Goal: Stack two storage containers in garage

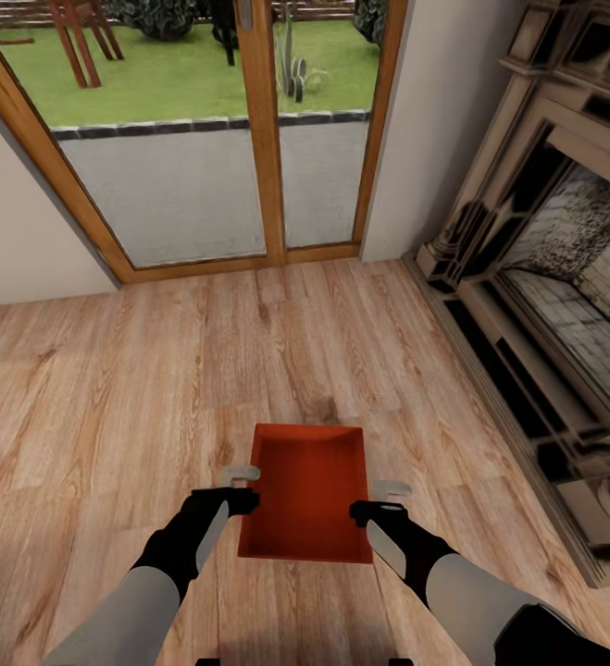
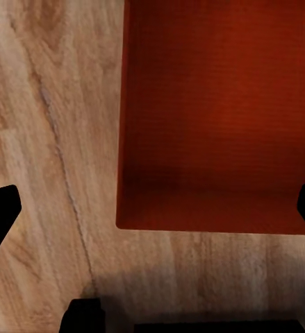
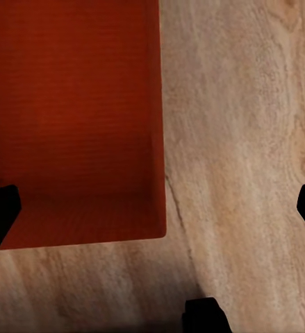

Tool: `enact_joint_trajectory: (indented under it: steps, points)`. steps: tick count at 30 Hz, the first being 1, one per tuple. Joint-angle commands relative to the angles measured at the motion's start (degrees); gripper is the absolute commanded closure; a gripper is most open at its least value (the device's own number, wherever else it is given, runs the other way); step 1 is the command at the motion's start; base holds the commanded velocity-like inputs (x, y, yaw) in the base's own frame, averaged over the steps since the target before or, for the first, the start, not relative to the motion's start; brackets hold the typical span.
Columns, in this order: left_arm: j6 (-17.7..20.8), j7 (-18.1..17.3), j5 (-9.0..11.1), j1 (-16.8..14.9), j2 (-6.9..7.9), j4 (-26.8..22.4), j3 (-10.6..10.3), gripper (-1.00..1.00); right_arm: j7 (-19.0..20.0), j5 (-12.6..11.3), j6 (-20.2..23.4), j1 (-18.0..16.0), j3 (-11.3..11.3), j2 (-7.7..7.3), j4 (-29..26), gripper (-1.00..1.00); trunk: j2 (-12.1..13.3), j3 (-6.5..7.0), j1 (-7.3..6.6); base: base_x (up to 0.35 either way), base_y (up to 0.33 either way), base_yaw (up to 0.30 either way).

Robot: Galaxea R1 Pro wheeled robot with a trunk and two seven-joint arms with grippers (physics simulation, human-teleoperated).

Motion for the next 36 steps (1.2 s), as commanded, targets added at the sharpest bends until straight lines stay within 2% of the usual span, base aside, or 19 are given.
enact_joint_trajectory:
  steps: [1, 26, 36]
  points:
    - [0.29, 0.21, 0.20, -0.01, 0.01, -0.19, -0.02, -1.00, -0.40, -0.31, 0.33, -0.04, 0.50, -0.05, -0.14, -1.00, -0.02, -0.03, 0.00, 0.000, 0.000, 0.000]
    - [0.17, 0.14, 0.06, 0.00, -0.12, -0.46, 0.00, -1.00, -0.05, -0.22, 0.34, -0.05, 0.55, -0.32, -0.25, -1.00, -0.02, -0.03, 0.00, 0.000, 0.000, 0.000]
    - [0.24, 0.16, 0.15, -0.01, -0.13, -0.44, 0.00, -1.00, -0.05, -0.22, 0.35, -0.05, 0.55, -0.41, -0.28, -1.00, -4.03, -1.83, 2.20, 0.000, 0.000, 0.000]
